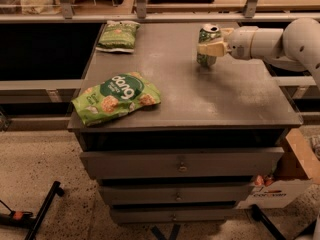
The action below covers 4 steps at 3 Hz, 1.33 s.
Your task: Move green can near green rice chip bag
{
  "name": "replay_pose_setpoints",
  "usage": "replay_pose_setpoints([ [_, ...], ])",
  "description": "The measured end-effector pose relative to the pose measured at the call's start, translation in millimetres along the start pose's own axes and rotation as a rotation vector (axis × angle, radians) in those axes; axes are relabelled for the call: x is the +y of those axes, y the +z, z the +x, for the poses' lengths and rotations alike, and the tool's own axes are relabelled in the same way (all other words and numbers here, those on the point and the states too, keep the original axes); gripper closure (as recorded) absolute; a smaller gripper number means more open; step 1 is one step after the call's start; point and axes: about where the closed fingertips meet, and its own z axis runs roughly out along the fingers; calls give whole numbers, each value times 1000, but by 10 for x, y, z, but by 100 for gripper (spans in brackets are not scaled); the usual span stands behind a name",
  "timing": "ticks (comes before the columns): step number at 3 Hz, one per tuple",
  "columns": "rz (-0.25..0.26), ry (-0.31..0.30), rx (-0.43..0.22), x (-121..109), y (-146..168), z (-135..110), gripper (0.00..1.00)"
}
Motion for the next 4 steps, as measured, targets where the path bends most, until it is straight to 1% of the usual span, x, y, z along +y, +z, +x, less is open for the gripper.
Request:
replay_pose_setpoints([
  [1, -19, -6, -21, 107, -14, -165, 100],
  [2, -97, -4, -24, 410, 76, -273, 100],
  [3, -209, 17, -14, 804, 241, -234, 100],
  [4, -314, 19, -21, 1119, 400, -233, 100],
])
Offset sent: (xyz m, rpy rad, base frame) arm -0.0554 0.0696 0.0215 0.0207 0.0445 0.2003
